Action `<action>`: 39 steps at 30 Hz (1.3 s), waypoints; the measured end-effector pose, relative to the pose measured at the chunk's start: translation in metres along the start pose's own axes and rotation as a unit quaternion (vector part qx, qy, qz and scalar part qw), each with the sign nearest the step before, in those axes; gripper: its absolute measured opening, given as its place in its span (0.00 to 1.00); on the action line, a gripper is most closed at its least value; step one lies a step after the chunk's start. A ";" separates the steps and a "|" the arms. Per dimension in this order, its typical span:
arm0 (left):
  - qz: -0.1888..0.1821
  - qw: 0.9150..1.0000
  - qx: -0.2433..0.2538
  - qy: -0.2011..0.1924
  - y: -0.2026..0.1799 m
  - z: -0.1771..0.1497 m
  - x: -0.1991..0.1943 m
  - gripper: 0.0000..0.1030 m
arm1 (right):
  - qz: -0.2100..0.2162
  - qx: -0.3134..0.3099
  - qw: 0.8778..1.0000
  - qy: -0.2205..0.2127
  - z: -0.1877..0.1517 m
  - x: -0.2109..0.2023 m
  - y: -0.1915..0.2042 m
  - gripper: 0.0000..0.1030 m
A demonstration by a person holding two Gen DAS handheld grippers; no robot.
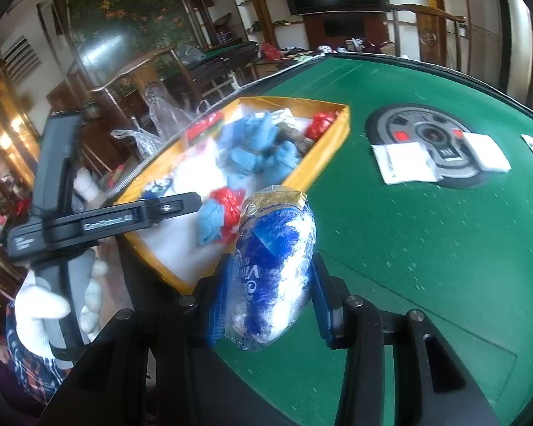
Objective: Organize soft objects
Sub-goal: 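Carry knitted cloth into yellow box with left gripper while right gripper carries clear bag, then lower the clear bag into the yellow box and open the right gripper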
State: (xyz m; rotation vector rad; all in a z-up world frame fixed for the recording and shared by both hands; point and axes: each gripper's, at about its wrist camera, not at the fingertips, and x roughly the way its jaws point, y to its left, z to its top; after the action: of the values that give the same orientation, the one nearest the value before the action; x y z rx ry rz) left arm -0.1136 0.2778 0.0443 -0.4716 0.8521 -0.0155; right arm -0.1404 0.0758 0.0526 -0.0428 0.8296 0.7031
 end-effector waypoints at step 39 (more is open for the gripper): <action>0.047 0.992 -0.075 -0.089 0.086 0.009 -0.060 0.58 | 0.100 -0.035 0.987 0.120 0.054 0.096 0.064 0.44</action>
State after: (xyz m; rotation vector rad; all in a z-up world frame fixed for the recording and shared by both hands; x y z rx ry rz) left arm -0.1617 0.3703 0.0582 -0.5648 0.7017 0.1759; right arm -0.0976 0.1953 0.0382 -0.1109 1.0489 0.9296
